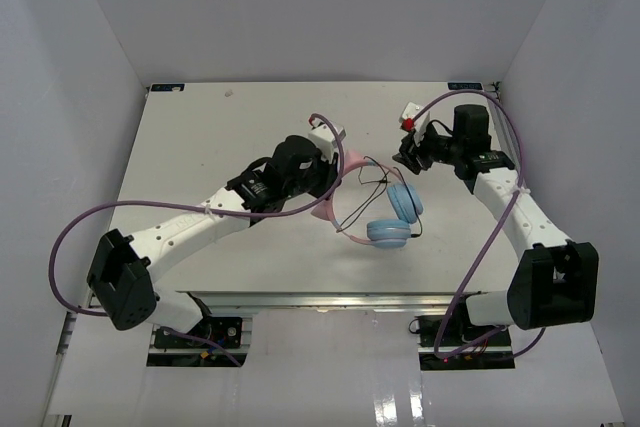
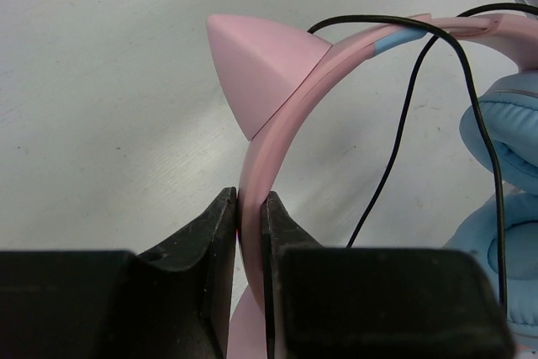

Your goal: Wrap the headphones

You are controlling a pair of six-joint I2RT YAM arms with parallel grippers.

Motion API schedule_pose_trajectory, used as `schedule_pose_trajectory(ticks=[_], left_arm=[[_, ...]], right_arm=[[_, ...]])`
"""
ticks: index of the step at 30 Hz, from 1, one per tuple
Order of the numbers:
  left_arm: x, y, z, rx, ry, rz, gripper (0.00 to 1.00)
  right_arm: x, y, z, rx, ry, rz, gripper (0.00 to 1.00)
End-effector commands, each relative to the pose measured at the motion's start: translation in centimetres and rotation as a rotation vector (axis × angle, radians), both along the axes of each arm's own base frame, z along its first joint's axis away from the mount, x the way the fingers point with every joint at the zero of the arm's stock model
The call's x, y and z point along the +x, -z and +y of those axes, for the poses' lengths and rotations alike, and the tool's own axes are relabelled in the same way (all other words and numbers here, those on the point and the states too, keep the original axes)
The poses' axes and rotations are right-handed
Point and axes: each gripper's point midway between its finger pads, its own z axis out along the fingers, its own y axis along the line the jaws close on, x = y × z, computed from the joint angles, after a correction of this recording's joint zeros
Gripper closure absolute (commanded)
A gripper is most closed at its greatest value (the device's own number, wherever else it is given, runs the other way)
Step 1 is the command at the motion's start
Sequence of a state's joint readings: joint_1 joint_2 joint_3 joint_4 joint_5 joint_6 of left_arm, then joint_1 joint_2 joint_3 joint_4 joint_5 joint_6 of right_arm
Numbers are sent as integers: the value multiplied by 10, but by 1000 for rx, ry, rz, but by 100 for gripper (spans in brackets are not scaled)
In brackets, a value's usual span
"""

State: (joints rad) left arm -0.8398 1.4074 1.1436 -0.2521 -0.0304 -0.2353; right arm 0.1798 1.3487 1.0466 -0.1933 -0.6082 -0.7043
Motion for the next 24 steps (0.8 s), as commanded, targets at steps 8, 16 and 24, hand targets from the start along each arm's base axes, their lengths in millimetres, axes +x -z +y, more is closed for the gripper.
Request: schedule_pose_trajectory(ticks=[8,16,24], left_arm=[[-21,-100,-1,-158,64,-63,100],[-21,-124,-7,-196,73,-59,100],[-20,-133,-12,-220,74,-50,100]], right_arm=[[-55,21,48,329,-381,244,16],[-63,29,68,402,-515,276,5],[-72,21,96,449,-613,307,5]])
